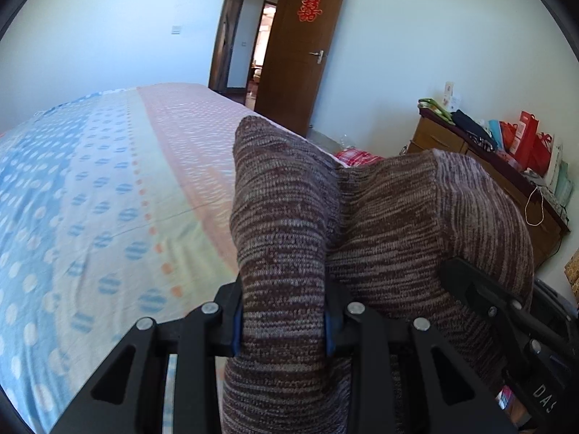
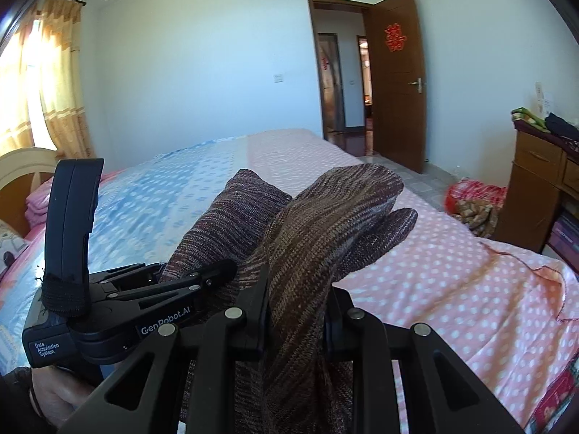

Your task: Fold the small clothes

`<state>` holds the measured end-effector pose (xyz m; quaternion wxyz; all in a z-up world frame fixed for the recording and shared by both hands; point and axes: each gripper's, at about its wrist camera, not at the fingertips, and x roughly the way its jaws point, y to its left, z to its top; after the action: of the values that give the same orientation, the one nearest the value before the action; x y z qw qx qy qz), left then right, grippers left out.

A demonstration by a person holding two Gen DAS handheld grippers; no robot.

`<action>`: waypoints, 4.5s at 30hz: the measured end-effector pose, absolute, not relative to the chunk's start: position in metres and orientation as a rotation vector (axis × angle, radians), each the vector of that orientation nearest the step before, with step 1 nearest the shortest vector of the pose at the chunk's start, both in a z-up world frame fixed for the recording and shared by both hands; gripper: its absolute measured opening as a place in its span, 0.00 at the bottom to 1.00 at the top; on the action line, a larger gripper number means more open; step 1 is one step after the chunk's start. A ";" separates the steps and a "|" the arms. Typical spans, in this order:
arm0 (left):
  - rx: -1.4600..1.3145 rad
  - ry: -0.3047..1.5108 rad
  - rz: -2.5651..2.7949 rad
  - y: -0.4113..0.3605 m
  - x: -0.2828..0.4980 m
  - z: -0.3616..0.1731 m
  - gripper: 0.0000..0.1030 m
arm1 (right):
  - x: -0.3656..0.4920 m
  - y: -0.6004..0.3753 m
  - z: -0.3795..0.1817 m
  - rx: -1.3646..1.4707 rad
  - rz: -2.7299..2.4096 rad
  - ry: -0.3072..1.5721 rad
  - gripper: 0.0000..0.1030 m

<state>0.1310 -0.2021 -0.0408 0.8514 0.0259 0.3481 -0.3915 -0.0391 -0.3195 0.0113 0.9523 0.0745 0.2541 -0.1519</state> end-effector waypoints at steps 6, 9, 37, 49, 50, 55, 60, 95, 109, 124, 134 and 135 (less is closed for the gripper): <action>0.105 0.727 -0.821 -0.263 0.142 -0.058 0.32 | -0.004 -0.377 -0.017 0.111 -0.434 0.568 0.22; 0.131 0.756 -0.800 -0.287 0.152 -0.080 0.32 | 0.016 -0.401 -0.037 0.150 -0.465 0.634 0.22; 0.013 0.963 -0.859 -0.184 0.121 -0.112 0.76 | -0.090 -0.385 -0.074 0.439 -0.373 0.790 0.54; -0.029 1.025 -0.919 -0.175 0.104 -0.098 0.17 | -0.106 -0.397 -0.061 0.584 -0.296 0.792 0.13; -0.024 1.027 -0.924 -0.172 0.103 -0.097 0.17 | -0.109 -0.397 -0.059 0.589 -0.300 0.798 0.13; 0.099 0.998 -0.867 -0.175 0.086 -0.106 0.18 | -0.116 -0.400 -0.075 0.582 -0.329 0.821 0.13; 0.164 0.946 -0.796 -0.176 0.075 -0.098 0.27 | -0.123 -0.389 -0.068 0.506 -0.351 0.851 0.14; 0.337 0.668 -0.731 -0.137 -0.090 -0.017 0.76 | -0.251 -0.275 0.042 0.062 -0.434 0.699 0.54; 0.208 0.351 -0.653 -0.100 -0.122 0.054 1.00 | -0.281 -0.244 0.097 0.061 -0.431 0.392 0.62; 0.209 0.332 -0.571 -0.098 -0.127 0.060 1.00 | -0.287 -0.251 0.101 0.106 -0.438 0.354 0.65; 0.218 0.345 -0.581 -0.098 -0.128 0.061 1.00 | -0.286 -0.253 0.101 0.111 -0.437 0.359 0.65; 0.218 0.346 -0.582 -0.097 -0.128 0.061 1.00 | -0.286 -0.253 0.101 0.112 -0.437 0.360 0.65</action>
<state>-0.1283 -0.0972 0.0610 0.9375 0.1067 0.1692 -0.2847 -0.2862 -0.2528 0.1009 0.9586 0.0552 0.1776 -0.2156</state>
